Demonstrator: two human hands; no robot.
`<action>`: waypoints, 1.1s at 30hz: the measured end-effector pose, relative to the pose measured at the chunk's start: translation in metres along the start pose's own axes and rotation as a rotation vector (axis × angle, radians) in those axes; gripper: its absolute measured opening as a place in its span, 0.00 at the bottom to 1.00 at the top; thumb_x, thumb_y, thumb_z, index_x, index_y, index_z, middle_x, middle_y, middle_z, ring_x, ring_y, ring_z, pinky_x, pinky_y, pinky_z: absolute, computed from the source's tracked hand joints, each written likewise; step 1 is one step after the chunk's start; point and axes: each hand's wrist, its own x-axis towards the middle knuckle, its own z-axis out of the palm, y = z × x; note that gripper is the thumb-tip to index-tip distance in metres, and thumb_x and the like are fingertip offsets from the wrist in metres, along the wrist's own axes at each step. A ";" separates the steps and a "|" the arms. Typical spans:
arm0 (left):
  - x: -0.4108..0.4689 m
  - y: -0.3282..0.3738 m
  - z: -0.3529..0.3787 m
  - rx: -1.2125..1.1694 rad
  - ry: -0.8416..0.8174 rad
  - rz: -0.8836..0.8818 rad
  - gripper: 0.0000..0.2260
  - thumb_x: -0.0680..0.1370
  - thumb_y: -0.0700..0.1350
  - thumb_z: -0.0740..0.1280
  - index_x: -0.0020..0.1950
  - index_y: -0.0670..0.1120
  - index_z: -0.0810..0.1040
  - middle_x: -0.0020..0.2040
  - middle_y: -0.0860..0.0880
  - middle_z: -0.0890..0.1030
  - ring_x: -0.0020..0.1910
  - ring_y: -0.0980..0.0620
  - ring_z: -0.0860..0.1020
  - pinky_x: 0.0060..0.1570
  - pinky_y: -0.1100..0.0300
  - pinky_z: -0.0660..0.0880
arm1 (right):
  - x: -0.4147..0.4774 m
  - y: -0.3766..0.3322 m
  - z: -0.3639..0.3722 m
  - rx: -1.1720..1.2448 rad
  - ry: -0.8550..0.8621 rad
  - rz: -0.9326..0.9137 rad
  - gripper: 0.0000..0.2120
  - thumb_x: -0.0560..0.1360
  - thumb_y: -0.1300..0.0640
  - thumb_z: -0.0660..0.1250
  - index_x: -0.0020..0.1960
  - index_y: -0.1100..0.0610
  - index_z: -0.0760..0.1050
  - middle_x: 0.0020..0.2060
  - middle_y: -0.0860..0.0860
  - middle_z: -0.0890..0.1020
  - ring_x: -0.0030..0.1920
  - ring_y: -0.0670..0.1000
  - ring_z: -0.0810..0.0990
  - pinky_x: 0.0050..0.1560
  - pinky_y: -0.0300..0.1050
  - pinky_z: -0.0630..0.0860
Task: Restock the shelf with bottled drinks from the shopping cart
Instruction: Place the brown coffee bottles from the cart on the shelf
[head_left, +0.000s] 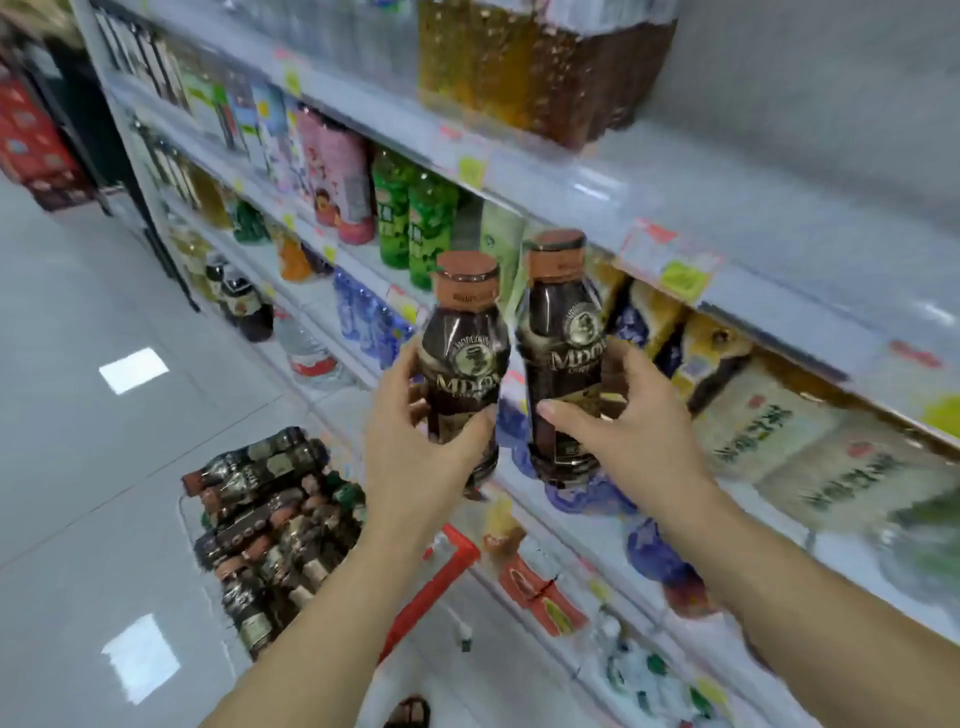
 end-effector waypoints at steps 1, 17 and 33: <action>-0.004 0.020 0.015 -0.028 -0.018 0.062 0.30 0.68 0.49 0.74 0.66 0.64 0.67 0.60 0.56 0.76 0.55 0.60 0.76 0.50 0.65 0.76 | -0.006 -0.012 -0.026 0.010 0.061 -0.033 0.25 0.65 0.53 0.76 0.59 0.47 0.71 0.47 0.33 0.76 0.46 0.29 0.75 0.43 0.24 0.69; -0.082 0.210 0.217 -0.188 -0.431 0.722 0.32 0.69 0.39 0.73 0.65 0.63 0.65 0.59 0.67 0.71 0.59 0.71 0.70 0.55 0.75 0.68 | -0.125 -0.039 -0.309 -0.116 0.667 -0.292 0.28 0.65 0.63 0.76 0.62 0.56 0.70 0.52 0.46 0.80 0.53 0.44 0.79 0.55 0.40 0.75; -0.075 0.230 0.329 -0.120 -0.668 0.578 0.31 0.70 0.40 0.72 0.70 0.56 0.66 0.62 0.55 0.76 0.61 0.58 0.75 0.60 0.53 0.74 | -0.046 0.055 -0.431 -0.158 1.078 0.092 0.25 0.67 0.58 0.75 0.60 0.62 0.72 0.53 0.59 0.81 0.53 0.59 0.79 0.54 0.53 0.76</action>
